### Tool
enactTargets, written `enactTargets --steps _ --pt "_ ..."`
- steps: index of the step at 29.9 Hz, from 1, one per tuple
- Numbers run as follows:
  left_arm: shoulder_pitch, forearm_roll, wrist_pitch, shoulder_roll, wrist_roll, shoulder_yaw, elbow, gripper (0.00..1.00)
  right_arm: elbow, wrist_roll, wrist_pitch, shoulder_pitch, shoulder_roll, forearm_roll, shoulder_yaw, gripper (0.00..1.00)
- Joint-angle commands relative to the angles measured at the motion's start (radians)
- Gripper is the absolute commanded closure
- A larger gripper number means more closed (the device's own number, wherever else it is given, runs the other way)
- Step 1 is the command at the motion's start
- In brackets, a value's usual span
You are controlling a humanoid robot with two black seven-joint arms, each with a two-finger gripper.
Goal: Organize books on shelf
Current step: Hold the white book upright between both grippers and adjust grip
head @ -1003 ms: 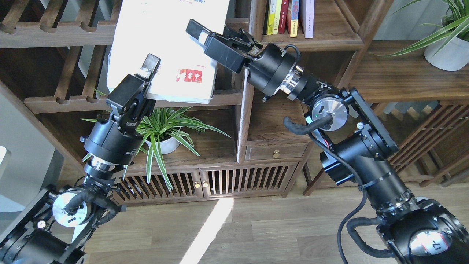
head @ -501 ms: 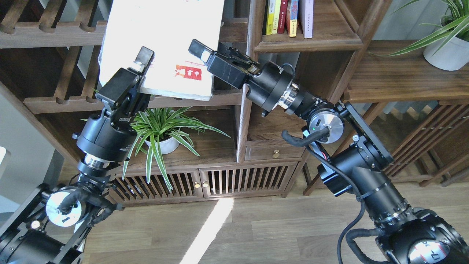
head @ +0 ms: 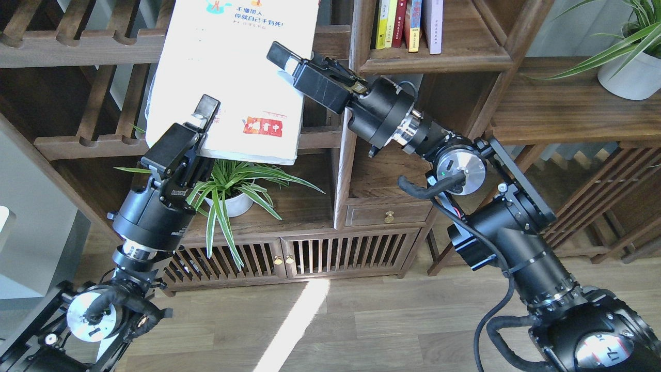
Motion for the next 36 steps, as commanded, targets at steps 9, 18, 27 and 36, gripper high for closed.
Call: enactTargets --steps 9,18,27,36 --pt "-0.006 0.000 0.000 0.000 0.000 -0.017 -0.034 1.00 -0.020 -0.001 -0.002 -0.006 0.000 0.000 0.002 0.03" --pt "-0.004 0.000 0.000 0.003 0.000 -0.019 -0.053 1.00 -0.032 -0.001 -0.002 0.006 0.000 0.000 0.001 0.03" --pt "-0.006 0.002 0.000 0.000 0.002 -0.010 -0.039 1.00 -0.029 0.013 -0.047 0.055 0.000 0.032 0.001 0.03" --pt "-0.012 0.002 0.000 -0.005 0.000 -0.016 -0.037 1.00 -0.026 0.013 -0.057 0.063 0.000 0.048 -0.016 0.04"
